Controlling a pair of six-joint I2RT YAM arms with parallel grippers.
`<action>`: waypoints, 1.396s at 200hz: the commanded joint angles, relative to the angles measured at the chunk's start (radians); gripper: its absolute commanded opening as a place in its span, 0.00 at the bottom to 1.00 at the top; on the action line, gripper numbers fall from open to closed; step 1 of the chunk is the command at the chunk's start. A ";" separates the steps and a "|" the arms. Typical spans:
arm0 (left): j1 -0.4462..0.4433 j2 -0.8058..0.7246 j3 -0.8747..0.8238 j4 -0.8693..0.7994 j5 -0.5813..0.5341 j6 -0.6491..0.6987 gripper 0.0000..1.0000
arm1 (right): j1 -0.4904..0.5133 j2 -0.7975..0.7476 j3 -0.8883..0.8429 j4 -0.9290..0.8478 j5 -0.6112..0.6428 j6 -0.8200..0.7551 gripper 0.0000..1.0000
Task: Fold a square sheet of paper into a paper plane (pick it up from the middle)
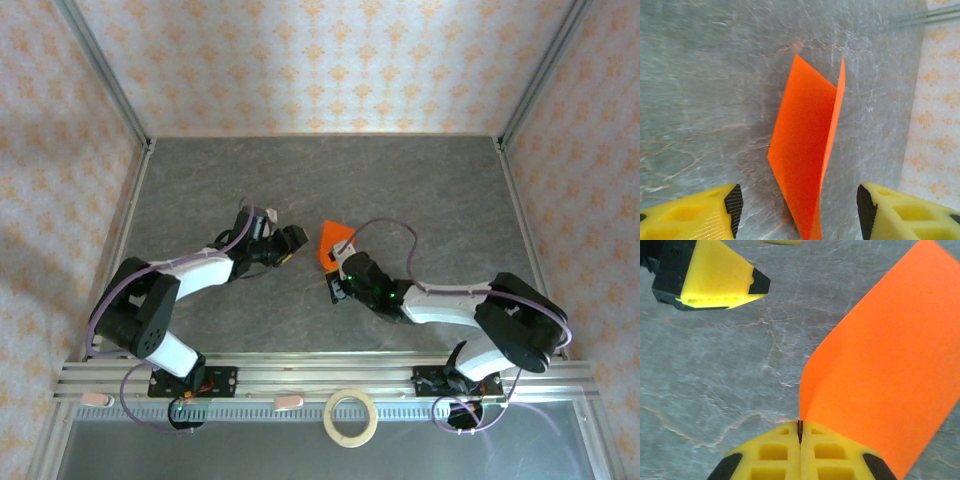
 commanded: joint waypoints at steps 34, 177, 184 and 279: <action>0.003 -0.042 0.006 0.015 -0.019 0.019 0.59 | -0.118 -0.017 0.008 0.057 -0.324 0.163 0.03; -0.073 0.177 0.260 -0.066 0.156 0.195 0.15 | -0.154 0.015 -0.087 0.096 -0.554 0.227 0.01; -0.080 0.210 0.292 -0.094 0.158 0.214 0.15 | -0.154 0.016 -0.082 0.091 -0.546 0.224 0.01; -0.102 0.426 0.369 -0.186 0.088 0.266 0.10 | -0.155 0.053 -0.031 0.047 -0.491 0.220 0.01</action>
